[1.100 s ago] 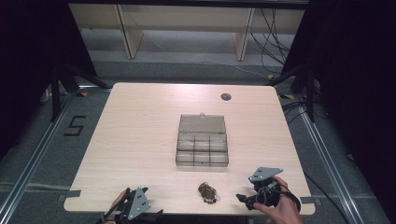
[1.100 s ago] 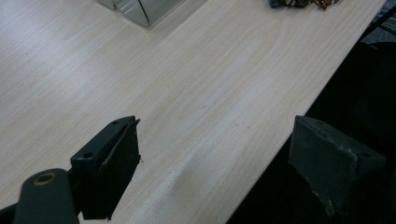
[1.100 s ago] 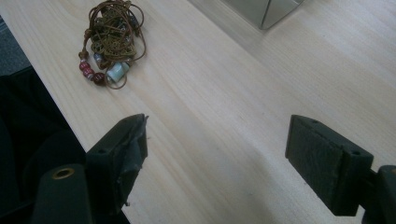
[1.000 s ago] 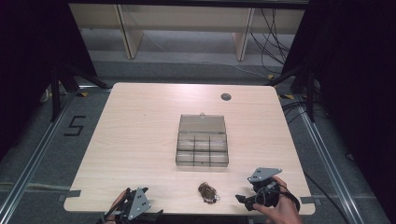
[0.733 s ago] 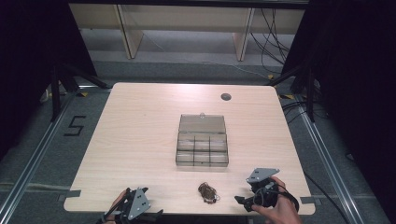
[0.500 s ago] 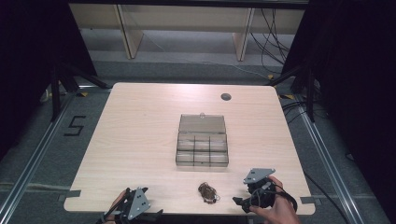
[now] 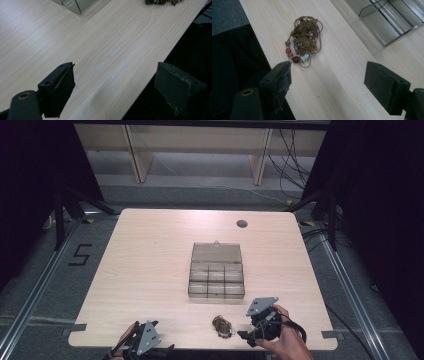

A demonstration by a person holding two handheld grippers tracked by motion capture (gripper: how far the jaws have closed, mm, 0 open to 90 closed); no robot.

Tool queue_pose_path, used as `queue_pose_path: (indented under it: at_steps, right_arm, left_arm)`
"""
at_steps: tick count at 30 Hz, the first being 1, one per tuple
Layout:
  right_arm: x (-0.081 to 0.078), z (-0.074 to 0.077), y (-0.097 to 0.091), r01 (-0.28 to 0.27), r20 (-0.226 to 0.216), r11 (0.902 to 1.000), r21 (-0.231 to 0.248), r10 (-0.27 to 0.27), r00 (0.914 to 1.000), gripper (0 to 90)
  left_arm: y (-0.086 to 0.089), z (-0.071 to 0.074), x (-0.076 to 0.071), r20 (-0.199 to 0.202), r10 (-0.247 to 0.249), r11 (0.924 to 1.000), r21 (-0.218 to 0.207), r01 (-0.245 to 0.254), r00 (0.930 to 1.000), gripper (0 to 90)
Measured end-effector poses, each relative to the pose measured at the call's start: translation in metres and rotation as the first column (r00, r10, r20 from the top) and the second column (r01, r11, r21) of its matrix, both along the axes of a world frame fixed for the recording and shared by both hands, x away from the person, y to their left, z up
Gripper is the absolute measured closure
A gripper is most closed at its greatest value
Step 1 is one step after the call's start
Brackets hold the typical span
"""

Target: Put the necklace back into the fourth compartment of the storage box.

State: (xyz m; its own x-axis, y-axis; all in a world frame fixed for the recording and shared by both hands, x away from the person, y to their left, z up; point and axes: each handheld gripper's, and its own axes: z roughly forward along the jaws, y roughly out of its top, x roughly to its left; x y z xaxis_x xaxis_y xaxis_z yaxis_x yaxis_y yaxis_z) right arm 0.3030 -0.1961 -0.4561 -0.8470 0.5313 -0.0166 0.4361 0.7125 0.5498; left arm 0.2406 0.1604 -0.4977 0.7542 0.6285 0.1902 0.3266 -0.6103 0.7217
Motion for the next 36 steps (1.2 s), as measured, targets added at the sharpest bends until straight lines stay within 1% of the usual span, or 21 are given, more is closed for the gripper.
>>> queue_pose_path:
  at_steps: [3,4,5,6,7,8,10,11,13,14,16,18,20,22,25,26,27,29,30,35,36]
  right_arm:
    - [-0.001,0.000,0.004,0.023,-0.008,0.9997,-0.006,-0.023,0.9997,22.8]
    - [0.000,0.001,0.005,0.007,-0.016,0.9999,-0.007,-0.008,0.9998,22.8]
    - [0.000,0.001,0.007,-0.002,-0.022,0.9999,-0.013,0.002,0.9998,22.8]
    - [0.001,0.001,0.010,0.002,-0.014,0.9999,-0.011,-0.002,0.9999,22.8]
    - [0.001,0.000,0.013,-0.003,-0.014,0.9999,-0.012,0.003,0.9999,22.8]
    - [0.003,-0.001,0.018,-0.047,-0.019,0.9988,-0.012,0.046,0.9987,22.8]
    - [0.003,0.000,0.019,-0.031,-0.025,0.9993,-0.021,0.031,0.9992,22.6]
    - [0.005,-0.003,0.024,-0.034,-0.036,0.9990,-0.028,0.033,0.9988,21.5]
    - [0.006,-0.003,0.025,-0.042,-0.028,0.9985,-0.036,0.041,0.9988,21.3]
    - [0.006,-0.004,0.028,-0.037,-0.047,0.9984,-0.043,0.034,0.9983,21.1]
    - [0.009,-0.006,0.033,-0.066,-0.047,0.9970,-0.041,0.064,0.9969,20.5]
    - [0.008,-0.007,0.038,-0.049,-0.051,0.9976,-0.049,0.047,0.9976,21.4]
    - [0.010,-0.008,0.042,-0.064,-0.042,0.9966,-0.050,0.062,0.9972,22.8]
    - [0.010,-0.009,0.047,-0.066,-0.051,0.9961,-0.059,0.063,0.9967,22.9]
    - [0.011,-0.013,0.055,-0.091,-0.043,0.9927,-0.080,0.088,0.9952,23.1]
    - [0.012,-0.014,0.057,-0.102,-0.050,0.9911,-0.086,0.098,0.9940,23.6]
    - [0.011,-0.015,0.059,-0.094,-0.060,0.9916,-0.089,0.089,0.9942,24.0]
    - [0.012,-0.017,0.063,-0.115,-0.064,0.9883,-0.100,0.109,0.9920,24.6]
    - [0.012,-0.018,0.066,-0.113,-0.077,0.9876,-0.109,0.105,0.9915,25.7]
    - [0.015,-0.024,0.074,-0.110,-0.074,0.9848,-0.134,0.100,0.9922,27.7]
    - [0.016,-0.024,0.075,-0.120,-0.075,0.9833,-0.137,0.110,0.9911,28.4]
  left_arm:
    - [-0.001,0.000,0.000,0.002,0.010,0.9998,-0.014,-0.010,0.9999,15.6]
    - [0.000,0.001,0.000,0.001,-0.002,1.0000,0.000,0.002,1.0000,15.6]
    - [0.000,0.001,0.000,0.000,0.000,1.0000,0.004,0.000,1.0000,15.6]
    - [-0.001,0.000,0.000,0.001,0.010,0.9999,-0.012,-0.010,0.9999,15.6]
    - [-0.001,0.000,0.000,0.001,0.008,1.0000,-0.004,-0.008,1.0000,15.6]
    - [0.000,0.001,0.000,-0.002,0.001,1.0000,-0.001,-0.001,1.0000,15.6]
    - [0.000,0.001,0.000,-0.001,-0.001,1.0000,0.001,0.001,1.0000,15.6]
    - [0.000,0.001,0.000,0.000,-0.002,1.0000,-0.002,0.002,1.0000,15.6]
    - [0.001,0.001,0.000,0.002,0.002,1.0000,-0.001,-0.002,1.0000,15.6]
    - [0.001,0.001,0.000,0.000,-0.001,1.0000,-0.001,0.001,1.0000,15.6]
    - [0.000,0.001,0.000,0.001,0.001,1.0000,0.000,-0.001,1.0000,15.6]
    - [0.000,0.001,0.000,0.000,0.000,1.0000,0.001,0.000,1.0000,15.6]
    - [0.000,0.001,-0.001,-0.001,0.002,1.0000,-0.003,-0.002,1.0000,15.6]
    - [-0.001,0.001,0.000,-0.001,0.003,1.0000,-0.003,-0.003,1.0000,15.6]
    - [-0.001,0.001,-0.001,-0.001,0.005,1.0000,-0.005,-0.005,1.0000,15.6]
    - [-0.001,0.000,0.000,0.000,0.007,0.9999,-0.008,-0.007,1.0000,15.6]
    - [-0.001,0.001,0.000,-0.001,0.005,0.9999,-0.009,-0.005,1.0000,15.6]
    - [0.000,0.001,0.000,-0.003,0.003,1.0000,-0.003,-0.003,1.0000,15.6]
    - [0.000,0.001,0.000,-0.003,0.002,1.0000,-0.003,-0.002,1.0000,15.6]
    - [0.000,0.002,-0.001,0.004,0.001,1.0000,0.001,-0.001,1.0000,15.6]
    - [0.000,0.002,-0.001,0.003,0.000,1.0000,0.002,0.000,1.0000,15.6]
